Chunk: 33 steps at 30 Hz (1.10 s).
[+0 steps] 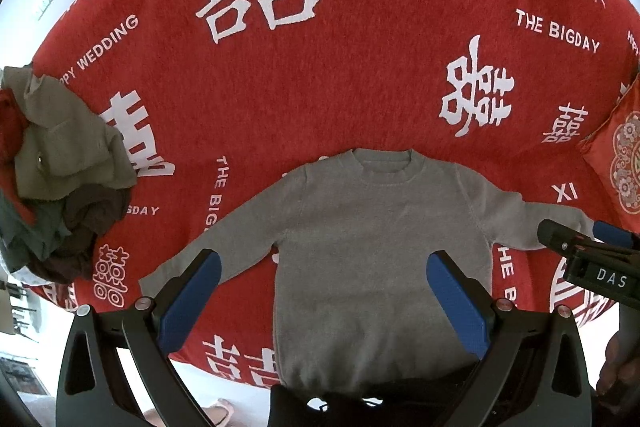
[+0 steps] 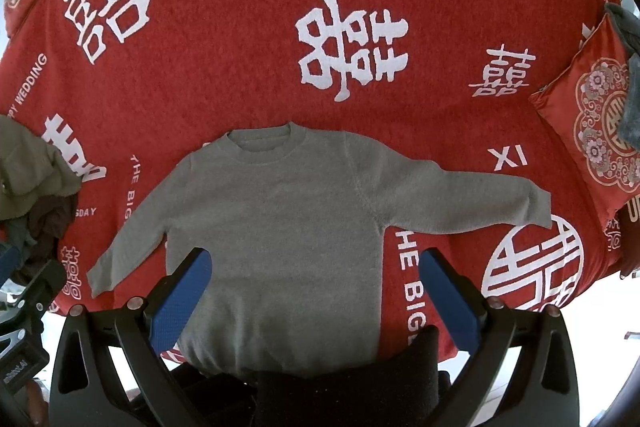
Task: Fold small clothes
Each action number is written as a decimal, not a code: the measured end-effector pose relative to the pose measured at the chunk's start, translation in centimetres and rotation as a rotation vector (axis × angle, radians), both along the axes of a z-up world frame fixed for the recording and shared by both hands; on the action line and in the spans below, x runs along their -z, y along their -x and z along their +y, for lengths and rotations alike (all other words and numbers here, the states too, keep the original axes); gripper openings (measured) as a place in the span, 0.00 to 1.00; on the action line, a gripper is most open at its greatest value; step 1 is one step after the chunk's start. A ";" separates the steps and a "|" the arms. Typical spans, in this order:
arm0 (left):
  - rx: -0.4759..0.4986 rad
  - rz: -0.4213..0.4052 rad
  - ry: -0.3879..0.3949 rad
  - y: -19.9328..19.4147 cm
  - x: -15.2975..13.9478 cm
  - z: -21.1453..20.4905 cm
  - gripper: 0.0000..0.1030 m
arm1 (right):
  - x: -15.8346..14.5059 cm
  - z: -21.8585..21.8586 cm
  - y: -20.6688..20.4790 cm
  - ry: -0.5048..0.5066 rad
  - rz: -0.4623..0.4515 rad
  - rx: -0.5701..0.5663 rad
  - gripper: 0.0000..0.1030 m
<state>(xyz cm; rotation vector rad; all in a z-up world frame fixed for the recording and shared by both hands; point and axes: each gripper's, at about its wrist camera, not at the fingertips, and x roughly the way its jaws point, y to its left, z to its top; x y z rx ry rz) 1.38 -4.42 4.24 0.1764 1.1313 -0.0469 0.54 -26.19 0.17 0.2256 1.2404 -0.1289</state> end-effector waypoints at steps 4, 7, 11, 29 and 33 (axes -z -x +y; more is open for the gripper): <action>0.000 0.008 0.005 0.3 0.4 0.1 1.00 | -0.1 -0.1 0.0 0.005 0.000 0.006 1.00; 0.000 0.013 0.002 0.4 0.5 0.3 1.00 | -0.2 -0.3 0.2 0.010 0.001 0.013 1.00; 0.003 0.006 -0.003 0.5 0.5 0.8 1.00 | -0.2 -0.3 0.4 0.018 0.012 0.016 1.00; -0.003 0.092 -0.025 1.0 3.4 3.3 1.00 | 0.9 1.4 0.9 0.020 0.064 0.006 1.00; -0.007 0.087 -0.018 0.9 3.3 3.6 1.00 | 0.8 1.7 0.7 0.029 0.061 0.002 1.00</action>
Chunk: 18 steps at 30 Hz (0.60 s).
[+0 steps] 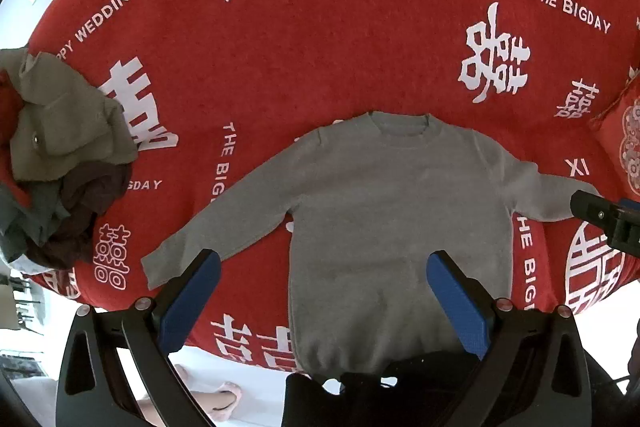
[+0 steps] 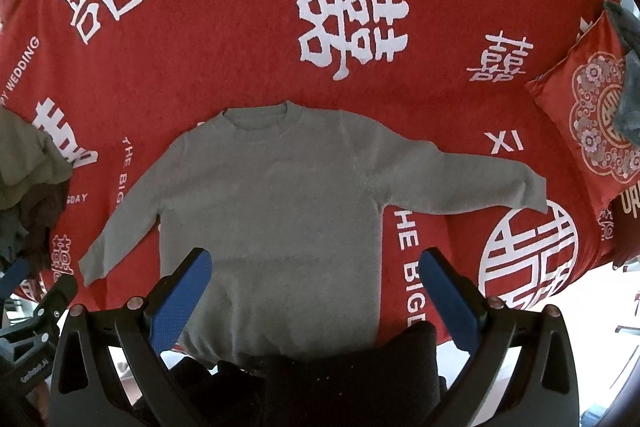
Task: Fold small clothes
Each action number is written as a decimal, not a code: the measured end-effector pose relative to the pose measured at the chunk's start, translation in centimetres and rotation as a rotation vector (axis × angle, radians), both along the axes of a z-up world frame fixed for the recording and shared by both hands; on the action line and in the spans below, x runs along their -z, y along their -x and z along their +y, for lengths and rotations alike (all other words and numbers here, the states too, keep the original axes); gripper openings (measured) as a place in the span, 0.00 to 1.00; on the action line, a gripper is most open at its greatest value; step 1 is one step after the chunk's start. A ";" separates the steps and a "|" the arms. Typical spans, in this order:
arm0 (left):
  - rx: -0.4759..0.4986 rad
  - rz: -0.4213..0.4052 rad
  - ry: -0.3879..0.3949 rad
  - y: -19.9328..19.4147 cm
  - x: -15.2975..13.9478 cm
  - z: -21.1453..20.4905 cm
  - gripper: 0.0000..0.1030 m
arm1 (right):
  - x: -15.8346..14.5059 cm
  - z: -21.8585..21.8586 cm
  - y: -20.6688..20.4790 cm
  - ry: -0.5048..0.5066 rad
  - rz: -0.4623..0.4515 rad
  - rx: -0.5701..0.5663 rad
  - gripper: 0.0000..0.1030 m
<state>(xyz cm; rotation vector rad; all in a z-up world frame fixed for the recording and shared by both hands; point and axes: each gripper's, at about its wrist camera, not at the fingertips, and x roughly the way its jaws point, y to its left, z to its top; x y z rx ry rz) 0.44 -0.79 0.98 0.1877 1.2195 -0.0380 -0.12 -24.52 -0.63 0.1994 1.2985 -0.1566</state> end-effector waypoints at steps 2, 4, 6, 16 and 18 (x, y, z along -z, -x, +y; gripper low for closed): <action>-0.003 -0.002 0.003 0.0 0.0 0.2 1.00 | -0.1 0.3 -0.2 0.001 -0.002 -0.006 1.00; -0.009 -0.005 0.013 -0.1 0.0 0.6 1.00 | -0.2 0.6 -0.4 0.004 -0.002 -0.014 1.00; -0.019 -0.009 0.020 -0.2 0.2 1.0 1.00 | -0.2 0.9 -0.5 0.007 -0.003 -0.023 1.00; -0.192 0.138 0.094 -0.4 8.0 7.3 1.00 | 2.9 3.6 -0.9 0.056 0.067 -0.083 1.00; -0.233 0.204 0.097 0.1 11.1 8.8 1.00 | 4.8 4.6 -1.0 0.059 0.099 -0.104 1.00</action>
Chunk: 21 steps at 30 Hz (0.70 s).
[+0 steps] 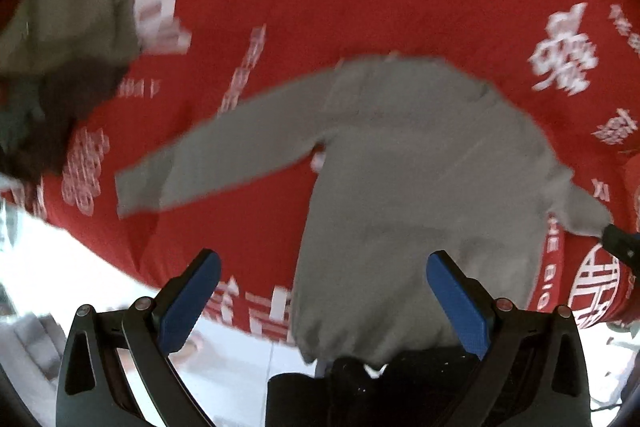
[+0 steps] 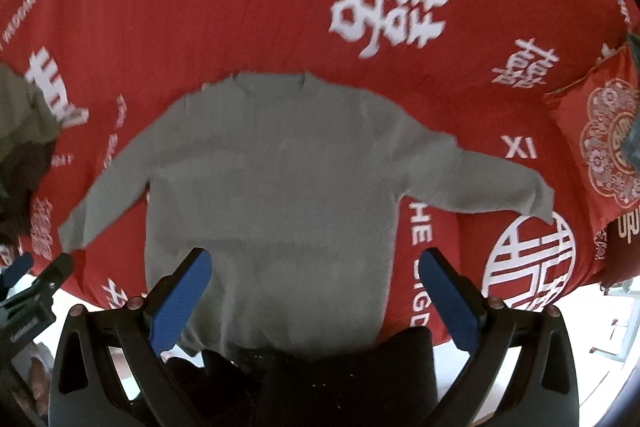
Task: Fold small clothes
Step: 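Grasp the sweater sleeve nearest the left tool with the left gripper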
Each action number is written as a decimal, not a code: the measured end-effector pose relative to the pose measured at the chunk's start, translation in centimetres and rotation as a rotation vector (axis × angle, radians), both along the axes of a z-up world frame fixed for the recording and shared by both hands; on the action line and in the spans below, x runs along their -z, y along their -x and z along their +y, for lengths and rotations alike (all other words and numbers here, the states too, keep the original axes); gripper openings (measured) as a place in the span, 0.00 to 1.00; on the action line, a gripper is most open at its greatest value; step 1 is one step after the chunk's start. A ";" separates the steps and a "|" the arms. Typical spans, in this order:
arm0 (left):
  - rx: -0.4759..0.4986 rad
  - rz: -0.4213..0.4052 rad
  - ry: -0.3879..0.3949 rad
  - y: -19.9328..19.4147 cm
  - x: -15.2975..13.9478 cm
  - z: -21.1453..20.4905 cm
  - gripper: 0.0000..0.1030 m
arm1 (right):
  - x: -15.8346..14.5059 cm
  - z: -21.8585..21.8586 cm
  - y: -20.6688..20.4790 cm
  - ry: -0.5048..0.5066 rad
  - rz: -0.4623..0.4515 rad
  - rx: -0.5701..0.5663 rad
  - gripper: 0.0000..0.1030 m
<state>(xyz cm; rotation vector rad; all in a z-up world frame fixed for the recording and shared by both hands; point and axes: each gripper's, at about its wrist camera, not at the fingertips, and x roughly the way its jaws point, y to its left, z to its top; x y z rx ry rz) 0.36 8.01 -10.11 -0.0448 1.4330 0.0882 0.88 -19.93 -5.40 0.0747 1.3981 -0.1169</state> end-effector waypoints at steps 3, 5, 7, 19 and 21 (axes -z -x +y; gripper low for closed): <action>-0.044 0.055 -0.005 0.7 3.8 2.3 1.00 | 3.2 2.0 -0.1 -0.013 0.044 -0.036 1.00; -0.083 0.072 0.007 1.0 5.9 4.0 1.00 | 5.5 3.5 -0.3 -0.029 0.066 -0.069 1.00; -0.129 0.073 0.027 1.0 7.8 5.9 1.00 | 7.1 4.7 -0.3 -0.043 0.067 -0.092 1.00; -0.611 -0.205 0.253 0.7 15.6 22.7 1.00 | 15.4 13.7 -2.1 -0.122 0.045 -0.282 1.00; -0.713 -0.246 0.306 2.0 17.1 25.9 1.00 | 16.0 15.3 -2.1 -0.137 0.039 -0.325 1.00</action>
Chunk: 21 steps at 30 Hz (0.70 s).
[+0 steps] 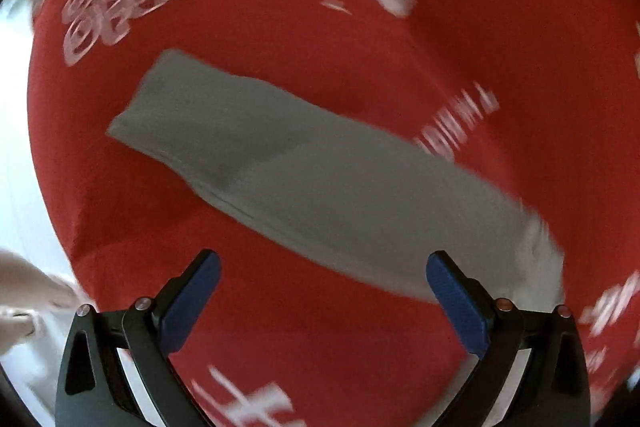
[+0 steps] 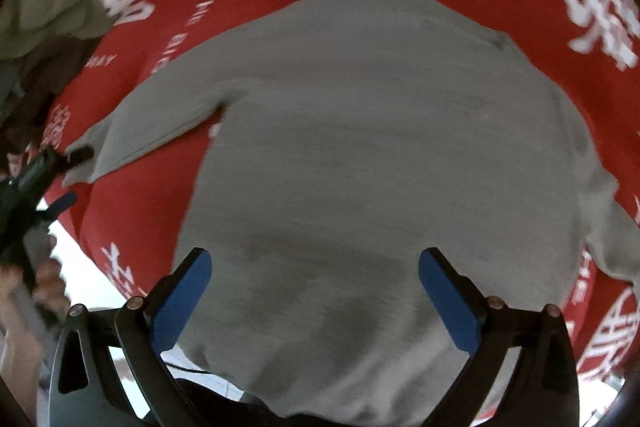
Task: Fold small clothes
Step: 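Grasp the sweater sleeve nearest the left tool with the left gripper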
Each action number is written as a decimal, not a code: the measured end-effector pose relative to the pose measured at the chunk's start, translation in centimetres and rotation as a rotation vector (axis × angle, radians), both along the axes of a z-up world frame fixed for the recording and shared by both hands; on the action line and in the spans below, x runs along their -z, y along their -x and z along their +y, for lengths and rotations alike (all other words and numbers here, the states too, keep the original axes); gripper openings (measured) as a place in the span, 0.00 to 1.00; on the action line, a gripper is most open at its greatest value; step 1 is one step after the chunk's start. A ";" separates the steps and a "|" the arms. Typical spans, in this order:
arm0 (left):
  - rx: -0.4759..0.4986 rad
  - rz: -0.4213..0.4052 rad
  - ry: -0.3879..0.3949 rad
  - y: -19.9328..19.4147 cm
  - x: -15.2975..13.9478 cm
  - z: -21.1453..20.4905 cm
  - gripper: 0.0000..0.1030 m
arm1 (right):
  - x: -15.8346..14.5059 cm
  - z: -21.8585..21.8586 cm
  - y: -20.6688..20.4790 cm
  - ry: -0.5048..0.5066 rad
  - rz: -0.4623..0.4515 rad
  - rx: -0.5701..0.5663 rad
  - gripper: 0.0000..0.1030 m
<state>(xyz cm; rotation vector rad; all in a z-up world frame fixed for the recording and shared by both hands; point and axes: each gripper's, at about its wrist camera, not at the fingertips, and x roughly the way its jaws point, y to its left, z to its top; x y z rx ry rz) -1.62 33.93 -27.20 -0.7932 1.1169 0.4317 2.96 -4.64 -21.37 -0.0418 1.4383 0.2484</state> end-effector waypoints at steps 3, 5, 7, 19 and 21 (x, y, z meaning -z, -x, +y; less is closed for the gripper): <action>-0.090 -0.032 0.090 1.4 2.7 3.5 1.00 | 0.7 2.2 0.3 -0.015 -0.004 -0.062 1.00; -0.117 -0.054 0.136 1.5 3.8 4.7 1.00 | 1.0 3.4 0.5 -0.033 -0.002 -0.096 1.00; -0.139 -0.083 0.174 1.3 4.7 5.6 1.00 | 1.4 4.4 0.6 -0.042 0.003 -0.123 1.00; -0.041 -0.091 0.119 -3.8 4.4 3.6 0.90 | 1.6 7.0 0.4 -0.078 0.016 -0.153 1.00; -0.042 -0.041 0.077 -4.1 4.3 3.8 0.51 | 1.6 7.1 0.4 -0.077 0.015 -0.155 1.00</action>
